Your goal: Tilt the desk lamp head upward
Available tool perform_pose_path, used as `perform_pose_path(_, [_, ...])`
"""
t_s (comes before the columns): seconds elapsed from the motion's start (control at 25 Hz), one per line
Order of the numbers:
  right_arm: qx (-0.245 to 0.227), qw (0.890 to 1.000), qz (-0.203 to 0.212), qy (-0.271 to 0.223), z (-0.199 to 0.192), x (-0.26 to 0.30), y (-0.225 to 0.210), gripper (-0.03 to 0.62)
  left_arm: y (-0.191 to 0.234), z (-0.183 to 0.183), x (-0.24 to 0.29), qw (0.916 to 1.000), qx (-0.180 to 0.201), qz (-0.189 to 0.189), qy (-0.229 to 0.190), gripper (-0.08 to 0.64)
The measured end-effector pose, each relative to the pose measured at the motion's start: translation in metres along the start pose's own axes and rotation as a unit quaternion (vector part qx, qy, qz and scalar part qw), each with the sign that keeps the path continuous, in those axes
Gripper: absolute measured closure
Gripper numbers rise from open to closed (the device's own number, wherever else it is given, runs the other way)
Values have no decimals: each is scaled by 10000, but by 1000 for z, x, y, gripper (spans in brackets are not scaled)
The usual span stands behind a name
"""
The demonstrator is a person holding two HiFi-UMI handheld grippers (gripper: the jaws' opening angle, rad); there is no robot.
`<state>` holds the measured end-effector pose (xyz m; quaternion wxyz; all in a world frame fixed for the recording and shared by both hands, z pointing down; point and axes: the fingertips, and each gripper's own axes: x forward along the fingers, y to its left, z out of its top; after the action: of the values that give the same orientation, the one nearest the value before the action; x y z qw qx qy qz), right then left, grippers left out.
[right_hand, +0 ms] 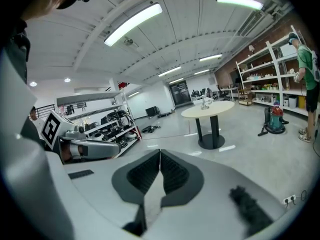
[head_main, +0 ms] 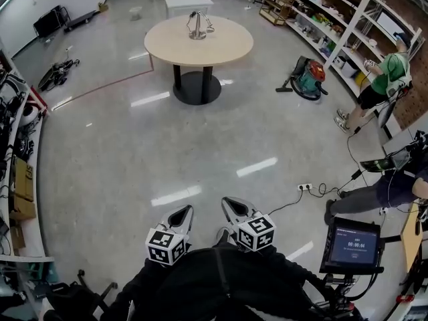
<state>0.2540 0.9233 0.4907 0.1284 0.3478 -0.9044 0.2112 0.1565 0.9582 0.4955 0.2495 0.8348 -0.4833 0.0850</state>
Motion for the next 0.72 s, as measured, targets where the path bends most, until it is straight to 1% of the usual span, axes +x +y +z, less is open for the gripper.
perform_pose_path(0.08, [51,10000,40,-25,7,-7,-25,587,-15,9,22,10000,76,12,5,555])
perform_pose_path(0.2, [125,9999,94,-74,13,-17,-58,586,-29,16,49,10000,29,83,1,555])
perform_pose_path(0.32, [198,9996,164,-145,19,-22,-80,586,-39,19,68,9999,4,123,49,555])
perform_pose_path(0.48, [281,9992,256,-147,25,-19,-99,586,-40,26,83,9997,-9,251,68,555])
perform_pose_path(0.72, [312,9986,393,-147,26,5,-107,586,-20,27,92,9992,-21,396,35,555])
